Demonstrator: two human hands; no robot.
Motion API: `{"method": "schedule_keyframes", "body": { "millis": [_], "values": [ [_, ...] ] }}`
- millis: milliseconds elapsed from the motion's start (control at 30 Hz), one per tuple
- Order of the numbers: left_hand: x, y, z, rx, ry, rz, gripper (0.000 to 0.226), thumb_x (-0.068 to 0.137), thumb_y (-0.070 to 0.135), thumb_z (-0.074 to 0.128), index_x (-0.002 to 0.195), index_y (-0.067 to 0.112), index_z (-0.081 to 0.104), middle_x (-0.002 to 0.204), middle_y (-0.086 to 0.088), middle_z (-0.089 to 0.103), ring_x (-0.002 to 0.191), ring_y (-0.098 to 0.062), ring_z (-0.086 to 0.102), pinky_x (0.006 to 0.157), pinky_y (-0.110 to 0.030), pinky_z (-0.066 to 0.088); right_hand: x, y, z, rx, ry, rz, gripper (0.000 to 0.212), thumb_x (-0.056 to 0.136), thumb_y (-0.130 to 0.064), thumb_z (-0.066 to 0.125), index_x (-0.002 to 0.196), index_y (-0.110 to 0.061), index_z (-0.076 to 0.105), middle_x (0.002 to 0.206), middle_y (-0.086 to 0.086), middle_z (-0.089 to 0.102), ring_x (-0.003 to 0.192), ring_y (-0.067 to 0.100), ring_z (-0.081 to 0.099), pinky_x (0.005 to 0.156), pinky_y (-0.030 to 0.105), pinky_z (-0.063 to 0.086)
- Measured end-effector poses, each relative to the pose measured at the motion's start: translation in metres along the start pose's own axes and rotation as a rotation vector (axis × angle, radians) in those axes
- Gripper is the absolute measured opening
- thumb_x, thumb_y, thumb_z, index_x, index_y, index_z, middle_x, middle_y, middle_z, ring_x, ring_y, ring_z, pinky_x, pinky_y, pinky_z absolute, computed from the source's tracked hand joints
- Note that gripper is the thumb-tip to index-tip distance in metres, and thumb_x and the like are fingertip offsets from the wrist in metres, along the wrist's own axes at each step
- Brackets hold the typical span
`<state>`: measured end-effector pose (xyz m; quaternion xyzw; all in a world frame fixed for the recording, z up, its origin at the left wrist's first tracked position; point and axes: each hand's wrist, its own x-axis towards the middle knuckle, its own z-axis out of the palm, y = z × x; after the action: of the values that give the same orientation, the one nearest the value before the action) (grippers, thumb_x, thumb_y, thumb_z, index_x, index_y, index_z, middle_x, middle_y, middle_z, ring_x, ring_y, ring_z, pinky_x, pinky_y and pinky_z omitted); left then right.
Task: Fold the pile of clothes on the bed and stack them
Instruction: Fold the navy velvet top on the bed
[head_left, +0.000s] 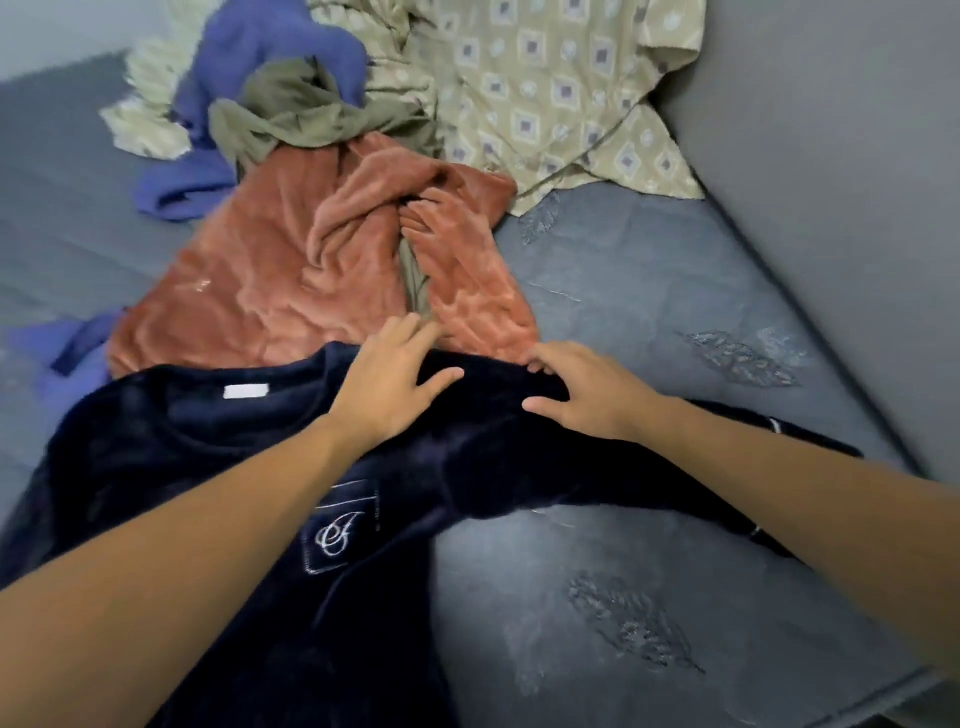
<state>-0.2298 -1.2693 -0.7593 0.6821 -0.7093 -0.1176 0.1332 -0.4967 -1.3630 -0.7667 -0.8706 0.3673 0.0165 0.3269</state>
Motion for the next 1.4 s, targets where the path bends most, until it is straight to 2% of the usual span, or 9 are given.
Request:
{"method": "schedule_keyframes", "body": {
  "millis": [333, 500, 633, 767, 1000, 1100, 1200, 1300, 1400],
  "values": [
    [-0.216, -0.191, -0.068, 0.113, 0.194, -0.372, 0.063, 0.098, 0.048, 0.065, 0.151, 0.021, 0.045, 0.148, -0.001, 0.044, 0.132, -0.028, 0.044, 0.101, -0.046, 0.043, 0.121, -0.258, 0.127, -0.124, 0.028, -0.394, 0.056, 0.094, -0.043, 0.07, 0.142, -0.023, 0.049, 0.134, -0.005, 0.055, 0.124, 0.021, 0.047, 0.104, 0.047, 0.043],
    [-0.326, -0.276, -0.083, 0.09, 0.131, -0.577, 0.077, 0.093, 0.047, 0.068, 0.158, 0.019, 0.036, 0.154, -0.002, 0.039, 0.136, -0.029, 0.041, 0.106, -0.047, 0.041, 0.157, -0.37, 0.214, -0.134, -0.014, -0.494, 0.062, 0.093, -0.044, 0.071, 0.147, -0.027, 0.045, 0.14, -0.01, 0.052, 0.131, 0.016, 0.045, 0.106, 0.046, 0.046],
    [-0.37, -0.295, -0.067, -0.006, 0.0, -0.662, 0.088, 0.095, 0.059, 0.06, 0.163, 0.015, 0.027, 0.157, -0.002, 0.035, 0.14, -0.027, 0.04, 0.111, -0.045, 0.041, 0.176, -0.42, 0.262, -0.229, -0.096, -0.541, 0.072, 0.095, -0.038, 0.072, 0.157, -0.025, 0.038, 0.161, -0.006, 0.04, 0.154, 0.017, 0.029, 0.118, 0.045, 0.038],
    [-0.391, -0.286, -0.04, -0.084, -0.025, -0.722, 0.105, 0.093, 0.07, 0.053, 0.167, 0.011, 0.005, 0.172, -0.008, 0.013, 0.159, -0.026, 0.015, 0.129, -0.044, 0.02, 0.192, -0.444, 0.285, -0.416, -0.134, -0.589, 0.074, 0.093, -0.029, 0.074, 0.158, -0.026, 0.039, 0.169, -0.007, 0.027, 0.159, 0.018, 0.016, 0.117, 0.045, 0.04],
    [-0.408, -0.282, -0.045, -0.081, 0.044, -0.714, 0.075, 0.102, 0.033, 0.05, 0.165, 0.007, 0.019, 0.17, -0.015, 0.022, 0.156, -0.03, 0.025, 0.127, -0.045, 0.027, 0.202, -0.458, 0.293, -0.429, -0.141, -0.609, 0.054, 0.095, -0.038, 0.071, 0.146, -0.025, 0.057, 0.159, -0.006, 0.045, 0.157, 0.022, 0.023, 0.114, 0.044, 0.041],
    [-0.418, -0.292, -0.06, -0.041, 0.029, -0.696, 0.06, 0.104, 0.027, 0.049, 0.16, 0.011, 0.036, 0.16, -0.008, 0.035, 0.144, -0.027, 0.038, 0.114, -0.042, 0.041, 0.207, -0.469, 0.293, -0.499, -0.123, -0.698, 0.033, 0.095, -0.039, 0.069, 0.123, -0.023, 0.069, 0.14, -0.004, 0.06, 0.149, 0.023, 0.036, 0.118, 0.042, 0.033],
    [-0.427, -0.299, -0.075, -0.04, 0.112, -0.687, 0.03, 0.102, 0.022, 0.054, 0.128, 0.012, 0.065, 0.122, -0.005, 0.054, 0.111, -0.027, 0.053, 0.088, -0.044, 0.05, 0.208, -0.482, 0.29, -0.557, -0.128, -0.685, 0.019, 0.098, -0.038, 0.062, 0.11, -0.023, 0.063, 0.113, -0.006, 0.065, 0.126, 0.019, 0.051, 0.126, 0.04, 0.017],
    [-0.434, -0.31, -0.088, -0.219, 0.166, -0.851, 0.02, 0.107, 0.026, 0.052, 0.1, 0.01, 0.062, 0.099, -0.008, 0.064, 0.092, -0.034, 0.061, 0.076, -0.048, 0.052, 0.211, -0.497, 0.285, -0.558, -0.155, -0.651, 0.017, 0.104, -0.036, 0.054, 0.109, -0.021, 0.06, 0.1, -0.003, 0.066, 0.108, 0.023, 0.056, 0.126, 0.041, 0.018],
    [-0.44, -0.332, -0.102, -0.412, 0.248, -0.943, 0.025, 0.108, 0.028, 0.055, 0.091, 0.009, 0.061, 0.078, -0.009, 0.068, 0.074, -0.029, 0.064, 0.068, -0.043, 0.049, 0.22, -0.521, 0.279, -0.448, -0.211, -0.582, 0.017, 0.106, -0.036, 0.053, 0.103, -0.019, 0.056, 0.093, 0.003, 0.067, 0.093, 0.034, 0.06, 0.086, 0.043, 0.044]
  ]
}}
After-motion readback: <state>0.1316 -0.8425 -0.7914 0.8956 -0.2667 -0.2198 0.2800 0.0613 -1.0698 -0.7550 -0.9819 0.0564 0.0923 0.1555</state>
